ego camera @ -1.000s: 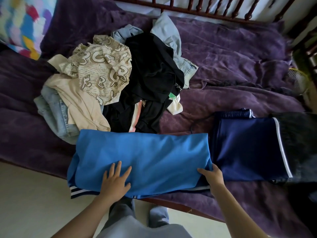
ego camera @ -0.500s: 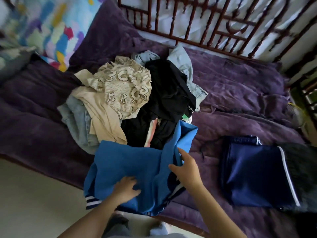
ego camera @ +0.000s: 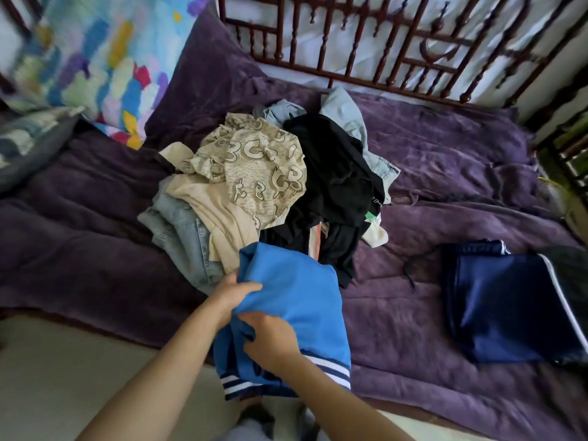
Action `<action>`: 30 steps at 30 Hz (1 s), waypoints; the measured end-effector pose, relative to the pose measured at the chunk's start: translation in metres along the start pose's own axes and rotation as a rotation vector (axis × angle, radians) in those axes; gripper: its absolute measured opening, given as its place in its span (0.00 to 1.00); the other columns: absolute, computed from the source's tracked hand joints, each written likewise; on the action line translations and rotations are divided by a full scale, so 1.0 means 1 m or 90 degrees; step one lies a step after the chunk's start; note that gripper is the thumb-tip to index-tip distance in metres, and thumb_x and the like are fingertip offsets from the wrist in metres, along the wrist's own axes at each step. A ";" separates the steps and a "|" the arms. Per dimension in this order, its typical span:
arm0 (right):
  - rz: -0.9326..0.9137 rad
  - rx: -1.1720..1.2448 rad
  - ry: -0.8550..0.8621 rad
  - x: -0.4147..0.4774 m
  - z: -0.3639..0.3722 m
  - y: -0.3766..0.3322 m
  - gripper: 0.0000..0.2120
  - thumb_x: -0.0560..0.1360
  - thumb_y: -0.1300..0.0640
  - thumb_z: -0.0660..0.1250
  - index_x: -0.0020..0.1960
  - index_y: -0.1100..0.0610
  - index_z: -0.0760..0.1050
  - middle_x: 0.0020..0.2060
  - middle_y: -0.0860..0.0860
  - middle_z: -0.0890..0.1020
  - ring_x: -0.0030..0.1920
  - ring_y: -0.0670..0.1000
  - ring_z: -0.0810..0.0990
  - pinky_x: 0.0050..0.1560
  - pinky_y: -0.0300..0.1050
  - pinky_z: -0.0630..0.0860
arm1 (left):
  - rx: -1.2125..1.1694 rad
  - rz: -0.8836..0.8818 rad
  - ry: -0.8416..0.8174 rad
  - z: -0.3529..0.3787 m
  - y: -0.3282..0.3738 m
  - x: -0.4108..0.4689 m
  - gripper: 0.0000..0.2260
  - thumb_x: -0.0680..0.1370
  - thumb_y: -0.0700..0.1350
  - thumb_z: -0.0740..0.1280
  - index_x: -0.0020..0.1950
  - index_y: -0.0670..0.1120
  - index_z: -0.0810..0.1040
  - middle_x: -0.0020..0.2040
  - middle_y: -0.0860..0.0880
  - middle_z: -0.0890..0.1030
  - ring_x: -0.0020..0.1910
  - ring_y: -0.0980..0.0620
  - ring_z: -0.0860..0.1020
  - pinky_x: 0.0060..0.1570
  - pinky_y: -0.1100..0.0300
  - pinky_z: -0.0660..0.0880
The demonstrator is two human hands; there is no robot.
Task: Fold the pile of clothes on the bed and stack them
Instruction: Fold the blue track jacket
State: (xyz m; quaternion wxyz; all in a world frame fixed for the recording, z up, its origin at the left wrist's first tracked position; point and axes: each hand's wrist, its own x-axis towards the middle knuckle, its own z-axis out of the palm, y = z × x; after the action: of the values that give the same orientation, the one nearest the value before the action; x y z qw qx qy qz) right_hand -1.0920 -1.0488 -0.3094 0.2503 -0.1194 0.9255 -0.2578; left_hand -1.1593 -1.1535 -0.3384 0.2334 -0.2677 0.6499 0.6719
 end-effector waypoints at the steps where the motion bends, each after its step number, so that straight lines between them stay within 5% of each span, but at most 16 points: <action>1: -0.015 0.002 -0.011 0.000 0.000 0.002 0.17 0.74 0.58 0.63 0.62 0.55 0.73 0.58 0.55 0.78 0.57 0.59 0.75 0.50 0.45 0.67 | 0.044 0.023 0.038 -0.002 -0.003 0.004 0.17 0.74 0.31 0.65 0.62 0.38 0.74 0.46 0.43 0.80 0.45 0.44 0.78 0.50 0.51 0.75; 4: -0.057 -0.012 0.030 -0.012 0.005 0.018 0.22 0.77 0.40 0.58 0.65 0.50 0.73 0.60 0.51 0.78 0.60 0.53 0.74 0.59 0.42 0.68 | 0.035 0.049 0.055 -0.018 -0.009 0.011 0.17 0.73 0.26 0.61 0.61 0.36 0.73 0.43 0.44 0.78 0.45 0.43 0.77 0.47 0.54 0.73; 6: -0.011 -0.039 0.123 -0.017 0.011 0.043 0.27 0.77 0.34 0.42 0.60 0.46 0.73 0.52 0.47 0.81 0.53 0.49 0.76 0.46 0.38 0.76 | 0.106 0.073 0.123 -0.035 -0.022 0.016 0.20 0.74 0.29 0.63 0.65 0.37 0.70 0.50 0.40 0.78 0.54 0.38 0.77 0.50 0.54 0.71; 9: 0.059 -0.197 0.071 -0.022 0.030 0.080 0.22 0.78 0.38 0.36 0.58 0.41 0.66 0.51 0.47 0.81 0.52 0.48 0.72 0.35 0.39 0.78 | 0.520 0.122 0.301 -0.052 -0.055 0.011 0.30 0.73 0.40 0.69 0.73 0.40 0.63 0.64 0.35 0.71 0.62 0.34 0.71 0.55 0.46 0.71; 11: 0.076 -0.282 -0.001 -0.021 0.046 0.094 0.24 0.72 0.31 0.43 0.59 0.41 0.65 0.58 0.51 0.75 0.56 0.52 0.74 0.38 0.43 0.80 | 0.696 0.369 0.293 -0.044 -0.084 0.000 0.28 0.72 0.46 0.69 0.69 0.41 0.67 0.62 0.34 0.73 0.60 0.34 0.71 0.52 0.43 0.72; 14: 0.108 -0.277 -0.098 -0.011 0.068 0.112 0.40 0.55 0.23 0.53 0.61 0.43 0.64 0.62 0.55 0.68 0.59 0.56 0.72 0.40 0.48 0.81 | 0.900 0.644 0.096 -0.018 -0.133 -0.025 0.29 0.66 0.58 0.64 0.64 0.48 0.68 0.61 0.40 0.77 0.62 0.41 0.68 0.58 0.45 0.65; 16: 0.097 -0.286 -0.129 -0.006 0.067 0.107 0.52 0.48 0.22 0.64 0.66 0.47 0.63 0.68 0.59 0.66 0.62 0.59 0.75 0.47 0.52 0.79 | 1.034 0.579 -0.040 -0.016 -0.157 -0.030 0.40 0.56 0.65 0.72 0.64 0.51 0.68 0.63 0.41 0.75 0.64 0.41 0.67 0.59 0.42 0.64; 19: 0.018 -0.321 -0.220 0.008 0.058 0.109 0.52 0.65 0.35 0.70 0.77 0.49 0.43 0.76 0.59 0.43 0.75 0.62 0.48 0.70 0.63 0.54 | 1.081 0.379 -0.110 -0.021 -0.167 -0.022 0.54 0.42 0.64 0.79 0.65 0.52 0.67 0.66 0.41 0.68 0.64 0.39 0.66 0.53 0.35 0.72; 20: 0.014 -0.313 -0.202 0.010 0.058 0.109 0.53 0.65 0.37 0.71 0.77 0.48 0.42 0.76 0.59 0.42 0.75 0.62 0.47 0.71 0.63 0.53 | 1.081 0.354 -0.110 -0.021 -0.165 -0.017 0.55 0.41 0.63 0.80 0.65 0.52 0.66 0.66 0.41 0.67 0.64 0.39 0.66 0.51 0.35 0.73; 23: 0.039 -0.373 -0.136 0.005 0.072 0.117 0.61 0.43 0.29 0.75 0.70 0.51 0.59 0.68 0.61 0.69 0.63 0.62 0.75 0.55 0.61 0.75 | 1.076 0.312 -0.127 -0.020 -0.157 -0.005 0.56 0.39 0.61 0.81 0.65 0.52 0.66 0.65 0.41 0.67 0.64 0.38 0.66 0.49 0.33 0.73; 24: 0.053 -0.380 -0.116 -0.001 0.080 0.122 0.61 0.40 0.29 0.75 0.68 0.49 0.62 0.66 0.60 0.72 0.61 0.61 0.77 0.53 0.60 0.76 | 1.072 0.300 -0.132 -0.020 -0.157 -0.002 0.56 0.39 0.61 0.81 0.65 0.52 0.66 0.65 0.41 0.67 0.64 0.38 0.66 0.48 0.32 0.73; 28: -0.034 -0.459 -0.068 -0.021 0.100 0.143 0.59 0.45 0.41 0.79 0.71 0.48 0.59 0.75 0.63 0.50 0.71 0.66 0.56 0.64 0.68 0.59 | 1.083 0.285 -0.140 -0.016 -0.163 0.000 0.59 0.35 0.64 0.78 0.65 0.51 0.66 0.66 0.40 0.67 0.63 0.38 0.67 0.47 0.31 0.72; 30: -0.044 -0.458 -0.036 -0.019 0.105 0.149 0.65 0.48 0.45 0.79 0.76 0.49 0.47 0.75 0.63 0.42 0.72 0.65 0.50 0.65 0.69 0.50 | 1.090 0.286 -0.135 -0.011 -0.165 -0.001 0.60 0.35 0.64 0.78 0.65 0.50 0.65 0.66 0.39 0.66 0.63 0.38 0.67 0.48 0.30 0.71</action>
State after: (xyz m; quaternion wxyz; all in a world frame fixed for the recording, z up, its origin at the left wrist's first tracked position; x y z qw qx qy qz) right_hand -1.0347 -0.9606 -0.4597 0.2094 -0.2380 0.9451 0.0792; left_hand -1.0489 -1.1564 -0.4619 0.2751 0.1955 0.9413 0.0068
